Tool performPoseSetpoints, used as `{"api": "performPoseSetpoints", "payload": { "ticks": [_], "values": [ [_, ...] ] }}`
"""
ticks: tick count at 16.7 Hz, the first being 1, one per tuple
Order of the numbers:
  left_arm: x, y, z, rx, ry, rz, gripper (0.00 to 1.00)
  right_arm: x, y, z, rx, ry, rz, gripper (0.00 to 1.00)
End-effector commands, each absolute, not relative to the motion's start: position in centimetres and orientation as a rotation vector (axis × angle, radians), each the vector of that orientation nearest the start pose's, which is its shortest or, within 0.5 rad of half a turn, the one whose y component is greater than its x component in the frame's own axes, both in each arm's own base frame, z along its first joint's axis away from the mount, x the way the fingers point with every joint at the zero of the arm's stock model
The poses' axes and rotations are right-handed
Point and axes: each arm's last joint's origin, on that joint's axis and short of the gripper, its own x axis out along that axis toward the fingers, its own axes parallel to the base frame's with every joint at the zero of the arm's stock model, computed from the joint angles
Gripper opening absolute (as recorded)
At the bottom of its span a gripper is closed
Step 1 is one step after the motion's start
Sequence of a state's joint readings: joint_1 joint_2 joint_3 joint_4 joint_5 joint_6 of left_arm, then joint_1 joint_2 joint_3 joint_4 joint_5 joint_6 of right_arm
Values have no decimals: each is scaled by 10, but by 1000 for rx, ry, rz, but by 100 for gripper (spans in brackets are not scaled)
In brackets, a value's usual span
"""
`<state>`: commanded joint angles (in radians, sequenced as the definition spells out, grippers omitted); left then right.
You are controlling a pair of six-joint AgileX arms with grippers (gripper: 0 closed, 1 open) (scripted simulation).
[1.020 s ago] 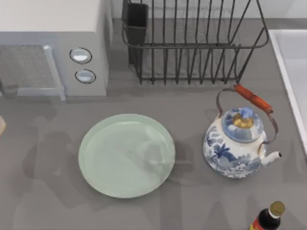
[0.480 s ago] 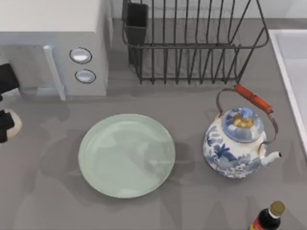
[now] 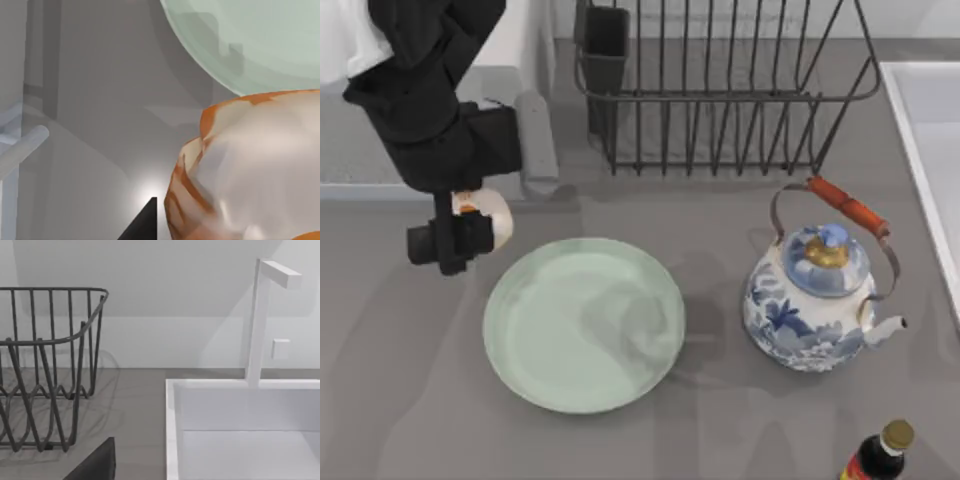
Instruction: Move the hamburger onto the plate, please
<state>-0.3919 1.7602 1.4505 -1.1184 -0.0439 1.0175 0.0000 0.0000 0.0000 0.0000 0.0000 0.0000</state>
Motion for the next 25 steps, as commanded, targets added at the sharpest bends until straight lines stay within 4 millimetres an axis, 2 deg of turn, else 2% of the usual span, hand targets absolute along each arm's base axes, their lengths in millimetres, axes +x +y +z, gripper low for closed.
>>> {"api": "performPoseSetpoints", "payload": {
  "ticks": [2, 4, 7, 13, 18, 21, 25],
  "values": [
    [318, -156, 239, 1178, 1126, -1049, 0, 106, -1, 160, 0, 0, 0, 100],
    [318, -182, 225, 1211, 1132, -1120, 0, 106, -1, 160, 0, 0, 0, 100],
    [315, -209, 199, 1242, 1183, -1215, 0, 106, -1, 160, 0, 0, 0, 100],
    [314, -212, 193, 1245, 1200, -1232, 0, 106, -1, 160, 0, 0, 0, 100],
    [315, -214, 172, 1248, 1178, -1221, 0, 106, -1, 160, 0, 0, 0, 100],
    [314, -215, 152, 1247, 1192, -1231, 0, 106, -1, 160, 0, 0, 0, 100],
    [313, -215, 149, 1246, 1199, -1235, 0, 106, -1, 160, 0, 0, 0, 100]
  ]
}}
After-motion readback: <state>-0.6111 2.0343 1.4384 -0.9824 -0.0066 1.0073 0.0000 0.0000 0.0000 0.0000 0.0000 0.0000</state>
